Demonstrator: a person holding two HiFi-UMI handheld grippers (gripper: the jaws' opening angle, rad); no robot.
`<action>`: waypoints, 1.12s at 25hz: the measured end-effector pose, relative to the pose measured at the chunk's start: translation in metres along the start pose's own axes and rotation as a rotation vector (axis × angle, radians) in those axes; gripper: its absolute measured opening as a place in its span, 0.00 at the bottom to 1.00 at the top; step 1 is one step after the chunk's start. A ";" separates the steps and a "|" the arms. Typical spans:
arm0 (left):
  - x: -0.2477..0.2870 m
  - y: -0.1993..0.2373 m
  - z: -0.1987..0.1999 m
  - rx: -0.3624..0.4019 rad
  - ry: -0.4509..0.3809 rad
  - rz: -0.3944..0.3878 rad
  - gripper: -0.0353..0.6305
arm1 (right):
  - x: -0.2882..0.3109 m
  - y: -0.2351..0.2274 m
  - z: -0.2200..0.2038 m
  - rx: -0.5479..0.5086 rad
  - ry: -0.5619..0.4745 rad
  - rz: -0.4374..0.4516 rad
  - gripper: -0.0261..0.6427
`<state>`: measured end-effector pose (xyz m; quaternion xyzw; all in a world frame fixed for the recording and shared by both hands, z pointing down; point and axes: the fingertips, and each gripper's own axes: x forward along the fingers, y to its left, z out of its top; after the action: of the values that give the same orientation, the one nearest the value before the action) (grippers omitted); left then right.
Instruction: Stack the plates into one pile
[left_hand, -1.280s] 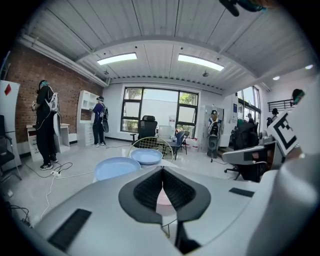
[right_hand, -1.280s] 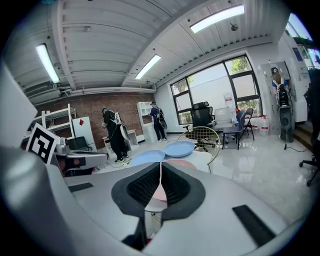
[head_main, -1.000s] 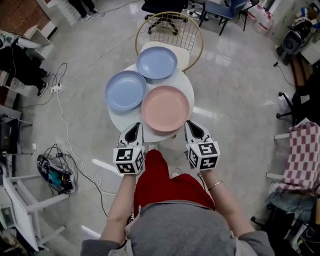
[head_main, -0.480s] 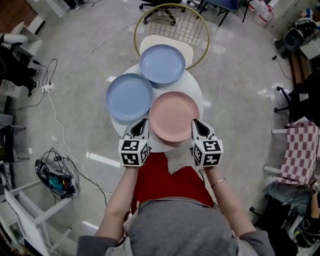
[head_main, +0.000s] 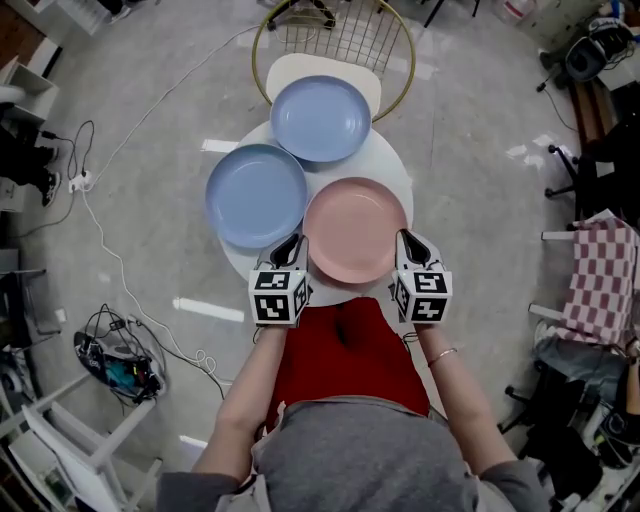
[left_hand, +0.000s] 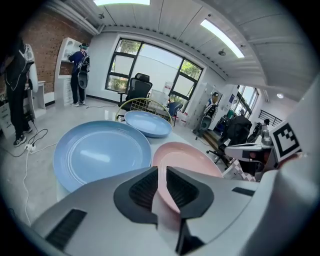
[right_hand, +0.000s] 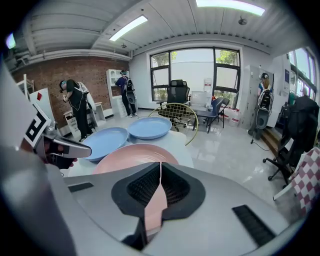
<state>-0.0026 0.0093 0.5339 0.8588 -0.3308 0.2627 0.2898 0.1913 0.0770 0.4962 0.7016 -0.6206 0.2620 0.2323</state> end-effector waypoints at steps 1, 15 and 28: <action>0.004 -0.001 -0.001 -0.005 0.008 0.000 0.15 | 0.002 -0.005 -0.001 -0.003 0.006 -0.008 0.08; 0.008 0.020 -0.028 -0.063 0.120 0.014 0.17 | 0.030 -0.002 -0.015 -0.022 0.120 -0.031 0.08; 0.020 0.023 -0.036 -0.155 0.172 0.044 0.20 | 0.053 -0.017 -0.027 -0.006 0.203 -0.001 0.21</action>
<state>-0.0160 0.0117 0.5792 0.8007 -0.3429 0.3153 0.3767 0.2114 0.0572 0.5509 0.6711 -0.5942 0.3299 0.2960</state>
